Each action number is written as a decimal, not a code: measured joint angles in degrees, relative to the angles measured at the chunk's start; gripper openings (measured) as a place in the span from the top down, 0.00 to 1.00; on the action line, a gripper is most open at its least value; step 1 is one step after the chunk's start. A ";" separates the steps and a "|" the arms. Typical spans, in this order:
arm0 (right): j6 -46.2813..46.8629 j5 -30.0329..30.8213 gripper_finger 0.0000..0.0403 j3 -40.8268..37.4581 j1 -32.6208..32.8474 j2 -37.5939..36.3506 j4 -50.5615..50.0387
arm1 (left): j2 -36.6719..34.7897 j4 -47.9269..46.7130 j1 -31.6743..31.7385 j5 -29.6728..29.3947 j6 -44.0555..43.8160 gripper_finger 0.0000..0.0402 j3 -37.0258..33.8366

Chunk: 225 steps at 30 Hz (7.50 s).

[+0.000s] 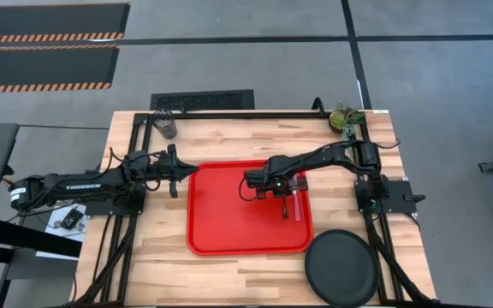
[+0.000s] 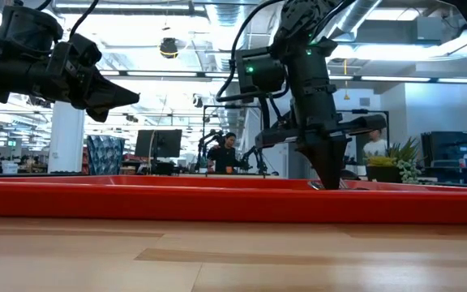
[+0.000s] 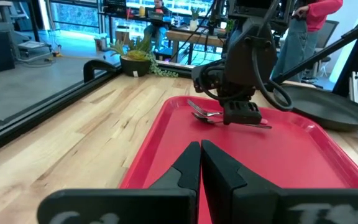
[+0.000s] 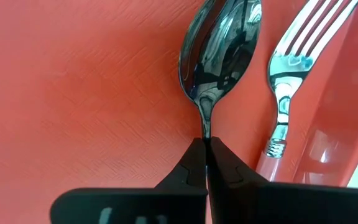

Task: Pick and place plate/cup/fork/spoon on tray
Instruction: Put the black spoon to the left of the red fork on the red tray, then adjust the red fork on the red tray, then put the black plate to the left of the black spoon on the red tray

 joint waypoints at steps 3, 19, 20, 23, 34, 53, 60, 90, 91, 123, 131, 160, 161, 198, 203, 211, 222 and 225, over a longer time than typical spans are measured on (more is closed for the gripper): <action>-0.02 -0.05 0.99 0.00 -0.03 0.00 0.01 | 0.00 -0.01 0.01 0.02 0.00 1.00 0.00; 1.05 -1.40 0.91 0.00 -0.04 0.00 0.92 | 0.00 -0.02 0.01 0.05 0.01 1.00 0.00; 1.06 -1.40 0.90 0.00 -0.04 0.00 0.92 | 0.00 -0.02 0.01 0.06 0.02 1.00 0.00; 1.54 -1.47 0.88 0.00 -0.04 0.00 0.92 | 0.00 -0.02 0.01 0.07 0.02 1.00 0.00; 3.47 -2.99 0.87 0.00 -0.11 0.00 0.92 | 0.00 -0.03 0.00 0.07 0.01 1.00 0.00; 4.04 -2.40 0.82 0.00 -0.90 0.00 0.73 | 0.00 -0.04 0.01 0.07 0.00 1.00 0.00; 4.04 -2.40 0.82 0.00 -0.87 0.00 0.42 | 0.00 -0.07 0.00 0.07 0.00 1.00 0.00; -19.05 1.79 0.97 -3.22 -2.99 -5.33 -2.66 | 0.00 -1.42 0.01 0.00 0.37 1.00 0.00; -18.42 1.83 0.98 -4.07 -2.99 -5.33 -2.00 | 0.02 -1.44 -0.01 0.00 0.37 1.00 0.00; -17.46 3.04 0.98 -5.54 -6.85 -4.68 -2.51 | 0.02 -1.75 0.01 -0.13 0.37 1.00 0.00; -16.61 1.86 0.98 -8.62 -7.13 -4.66 1.12 | 0.02 -1.77 0.01 -0.19 0.39 1.00 0.00; -12.69 1.32 0.94 -7.89 -4.11 -7.20 1.64 | 0.02 -1.77 0.01 -0.22 0.42 1.00 0.00; -12.09 1.39 0.92 -7.91 -3.58 -7.67 1.55 | 0.02 -1.77 0.00 -0.20 0.42 1.00 0.00; -0.13 -2.80 0.86 -13.44 -1.00 -8.41 6.22 | 0.02 -1.81 0.00 -0.15 0.15 1.00 0.00; 2.50 -3.13 0.86 -13.46 -0.98 -8.40 5.01 | 0.02 -1.84 0.00 -0.15 0.17 1.00 0.00; 2.54 -2.99 0.85 -13.49 -1.01 -8.39 3.30 | 0.00 -1.88 -0.01 -0.15 0.17 1.00 0.00; 0.90 -2.82 0.70 -13.49 -1.03 -8.39 3.48 | 0.00 -1.90 0.01 -0.15 0.17 1.00 0.00; 0.14 -2.34 0.67 -13.49 -1.04 -8.39 3.48 | 0.02 -1.90 0.01 -0.15 0.17 1.00 0.00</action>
